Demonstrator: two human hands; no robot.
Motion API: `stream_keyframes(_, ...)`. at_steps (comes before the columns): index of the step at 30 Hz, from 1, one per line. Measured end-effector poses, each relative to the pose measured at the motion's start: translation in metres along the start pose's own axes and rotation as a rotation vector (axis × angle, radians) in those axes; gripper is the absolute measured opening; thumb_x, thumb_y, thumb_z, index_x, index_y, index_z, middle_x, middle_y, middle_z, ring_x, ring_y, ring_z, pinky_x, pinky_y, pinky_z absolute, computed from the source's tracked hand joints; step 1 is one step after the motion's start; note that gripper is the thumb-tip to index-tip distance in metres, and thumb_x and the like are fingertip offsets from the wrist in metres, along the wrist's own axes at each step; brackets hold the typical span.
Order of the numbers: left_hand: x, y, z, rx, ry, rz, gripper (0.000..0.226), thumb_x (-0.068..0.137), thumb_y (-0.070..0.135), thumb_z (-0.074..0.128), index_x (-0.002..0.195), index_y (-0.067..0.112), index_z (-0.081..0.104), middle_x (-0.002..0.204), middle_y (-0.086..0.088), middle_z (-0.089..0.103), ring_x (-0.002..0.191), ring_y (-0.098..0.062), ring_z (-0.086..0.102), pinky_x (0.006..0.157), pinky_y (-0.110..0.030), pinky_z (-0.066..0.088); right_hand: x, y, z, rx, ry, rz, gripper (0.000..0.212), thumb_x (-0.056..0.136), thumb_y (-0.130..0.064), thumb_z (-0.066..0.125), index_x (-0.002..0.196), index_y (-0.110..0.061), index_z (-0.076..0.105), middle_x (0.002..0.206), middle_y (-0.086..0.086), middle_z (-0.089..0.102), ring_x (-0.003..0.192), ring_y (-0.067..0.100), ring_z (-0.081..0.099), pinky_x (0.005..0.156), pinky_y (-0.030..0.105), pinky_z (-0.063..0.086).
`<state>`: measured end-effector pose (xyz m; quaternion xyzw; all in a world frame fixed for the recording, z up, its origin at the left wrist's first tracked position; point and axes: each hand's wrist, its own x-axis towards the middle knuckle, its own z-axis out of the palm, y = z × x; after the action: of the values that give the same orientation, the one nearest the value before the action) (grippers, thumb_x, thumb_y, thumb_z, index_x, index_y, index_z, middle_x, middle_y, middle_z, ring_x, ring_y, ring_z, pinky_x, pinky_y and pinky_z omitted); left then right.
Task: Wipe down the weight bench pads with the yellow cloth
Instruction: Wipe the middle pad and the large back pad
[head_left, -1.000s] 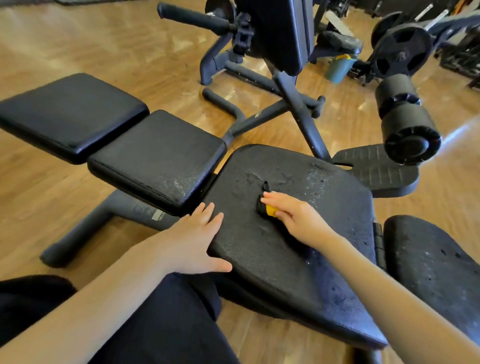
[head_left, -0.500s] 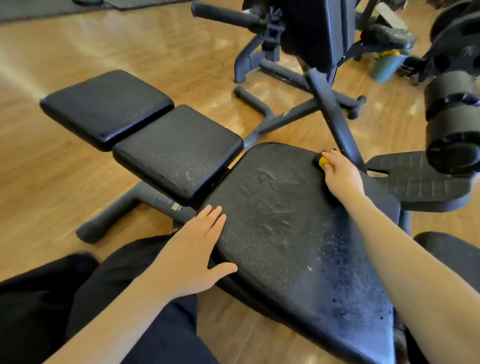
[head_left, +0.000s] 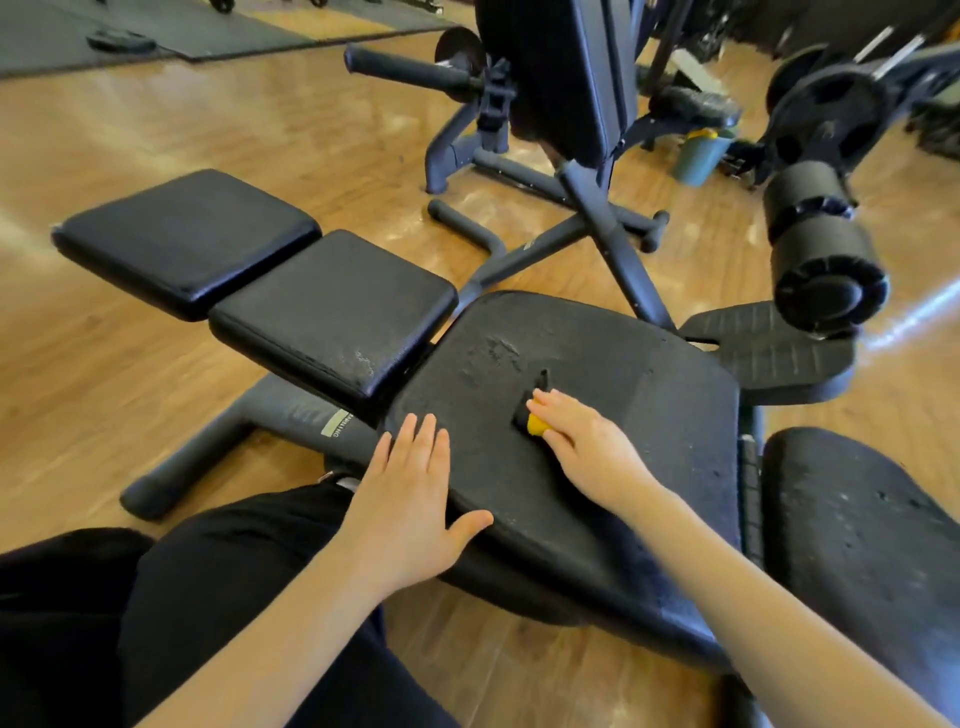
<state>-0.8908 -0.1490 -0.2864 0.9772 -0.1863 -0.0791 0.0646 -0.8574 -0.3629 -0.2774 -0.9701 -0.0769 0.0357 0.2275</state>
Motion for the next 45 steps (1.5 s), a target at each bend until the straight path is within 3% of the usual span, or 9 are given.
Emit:
stream_keyframes(7, -0.001, 0.002, -0.002, 0.006, -0.035, 0.034, 0.089, 0.086, 0.070, 0.025, 0.149, 0.016, -0.005, 0.157, -0.009, -0.012, 0.144, -0.027, -0.015, 0.116, -0.041, 0.000, -0.082, -0.036, 0.010, -0.010, -0.064, -0.128, 0.043, 0.096, -0.021, 0.041, 0.137, -0.034, 0.037, 0.138, -0.031, 0.024, 0.130, -0.014, 0.014, 0.106, 0.005, 0.006)
stream_keyframes(11, -0.003, 0.000, 0.000, 0.003, -0.042, 0.055, 0.092, 0.084, 0.071, 0.029, 0.149, 0.017, -0.007, 0.157, -0.009, -0.014, 0.143, -0.028, -0.017, 0.116, -0.041, -0.001, -0.088, -0.025, 0.006, 0.016, -0.084, -0.154, 0.043, 0.095, -0.017, 0.044, 0.133, -0.036, 0.041, 0.134, -0.033, 0.027, 0.129, -0.016, 0.017, 0.102, -0.003, 0.004)
stream_keyframes(16, -0.001, -0.001, 0.000, -0.003, -0.066, 0.061, 0.092, 0.085, 0.070, 0.031, 0.149, 0.016, -0.006, 0.157, -0.010, -0.015, 0.143, -0.028, -0.017, 0.117, -0.043, -0.001, -0.052, -0.008, -0.002, 0.051, 0.011, -0.029, 0.041, 0.093, -0.010, 0.047, 0.131, -0.025, 0.048, 0.136, -0.021, 0.037, 0.130, -0.003, 0.030, 0.114, 0.019, 0.018)
stream_keyframes(22, 0.000, 0.000, -0.001, 0.003, -0.077, 0.047, 0.091, 0.086, 0.069, 0.032, 0.149, 0.016, -0.007, 0.157, -0.011, -0.015, 0.143, -0.030, -0.017, 0.116, -0.043, -0.003, -0.079, -0.008, 0.002, 0.005, -0.077, -0.142, 0.046, 0.094, -0.014, 0.047, 0.135, -0.032, 0.038, 0.137, -0.029, 0.027, 0.132, -0.010, 0.018, 0.107, 0.004, 0.008)
stream_keyframes(27, 0.000, 0.005, 0.001, -0.015, -0.078, 0.049, 0.089, 0.086, 0.068, 0.026, 0.149, 0.015, -0.007, 0.156, -0.011, -0.015, 0.143, -0.028, -0.018, 0.116, -0.044, -0.003, -0.059, 0.016, -0.005, 0.054, -0.060, -0.176, 0.044, 0.090, -0.004, 0.051, 0.131, -0.023, 0.048, 0.133, -0.025, 0.035, 0.130, -0.008, 0.026, 0.106, 0.001, 0.012)
stream_keyframes(32, 0.000, 0.005, 0.005, -0.025, -0.067, 0.075, 0.091, 0.086, 0.069, 0.027, 0.149, 0.014, -0.009, 0.156, -0.009, -0.017, 0.142, -0.026, -0.020, 0.116, -0.043, -0.006, -0.011, 0.052, -0.023, 0.030, 0.040, -0.065, 0.041, 0.092, -0.004, 0.049, 0.129, -0.021, 0.050, 0.136, -0.015, 0.040, 0.127, -0.001, 0.031, 0.112, 0.022, 0.022)
stream_keyframes(39, 0.002, 0.004, 0.006, -0.029, -0.055, 0.070, 0.088, 0.085, 0.070, 0.018, 0.149, 0.015, -0.009, 0.156, -0.007, -0.017, 0.143, -0.023, -0.020, 0.115, -0.040, -0.008, 0.051, 0.096, -0.052, 0.025, 0.176, 0.165, 0.040, 0.095, -0.008, 0.044, 0.133, -0.020, 0.047, 0.145, -0.002, 0.040, 0.135, 0.018, 0.034, 0.113, 0.030, 0.023)
stream_keyframes(42, 0.002, 0.005, 0.009, -0.018, -0.028, 0.072, 0.103, 0.070, 0.081, -0.001, 0.149, 0.016, -0.010, 0.156, -0.006, -0.018, 0.143, -0.022, -0.020, 0.113, -0.038, -0.011, 0.068, 0.101, -0.057, 0.046, 0.259, 0.270, 0.040, 0.096, -0.011, 0.043, 0.134, -0.020, 0.045, 0.146, 0.002, 0.039, 0.134, 0.024, 0.034, 0.110, 0.031, 0.025)
stream_keyframes(45, 0.003, 0.005, 0.010, -0.042, -0.017, 0.073, 0.107, 0.060, 0.076, -0.011, 0.149, 0.016, -0.008, 0.157, -0.006, -0.016, 0.143, -0.021, -0.019, 0.112, -0.036, -0.012, 0.075, 0.099, -0.057, 0.097, 0.314, 0.352, 0.040, 0.096, -0.013, 0.041, 0.136, -0.020, 0.044, 0.147, 0.004, 0.037, 0.134, 0.027, 0.034, 0.110, 0.034, 0.027)
